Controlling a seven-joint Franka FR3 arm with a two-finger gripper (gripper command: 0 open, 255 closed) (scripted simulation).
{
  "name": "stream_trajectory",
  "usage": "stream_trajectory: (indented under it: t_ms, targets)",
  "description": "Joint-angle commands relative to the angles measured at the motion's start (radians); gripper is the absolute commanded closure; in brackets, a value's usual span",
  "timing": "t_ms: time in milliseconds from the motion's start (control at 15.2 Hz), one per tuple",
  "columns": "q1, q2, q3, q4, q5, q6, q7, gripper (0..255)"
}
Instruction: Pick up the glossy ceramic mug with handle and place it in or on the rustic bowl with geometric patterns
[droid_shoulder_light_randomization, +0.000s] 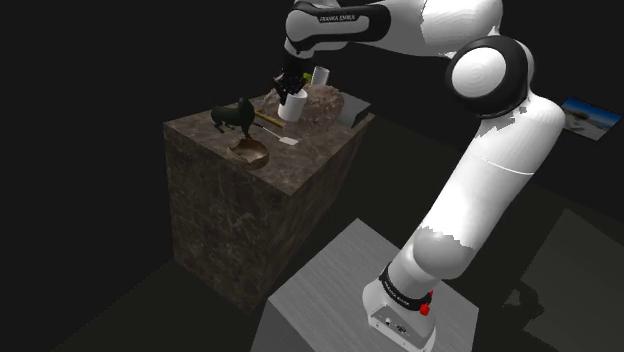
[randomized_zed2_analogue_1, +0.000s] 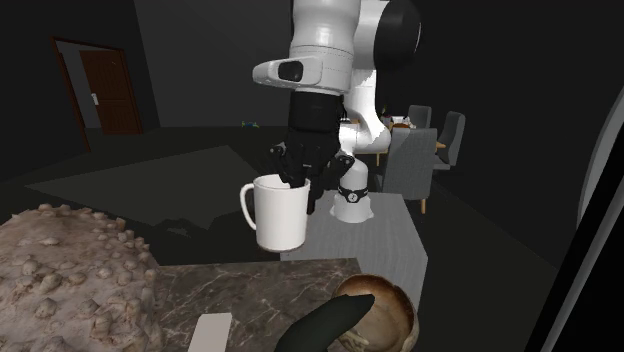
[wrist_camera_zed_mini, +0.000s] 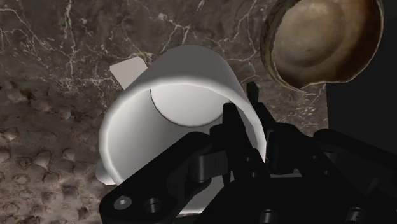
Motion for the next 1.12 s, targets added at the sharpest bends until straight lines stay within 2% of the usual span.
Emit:
stream_trajectory:
  t_ms: [0, 462, 1056]
  targets:
    - [0.024, 0.008, 0.019, 0.022, -0.007, -0.017, 0.044, 255]
    - [0.114, 0.070, 0.087, 0.150, -0.034, -0.097, 0.205, 255]
    - [0.114, 0.078, 0.086, 0.040, -0.038, 0.021, 0.216, 255]
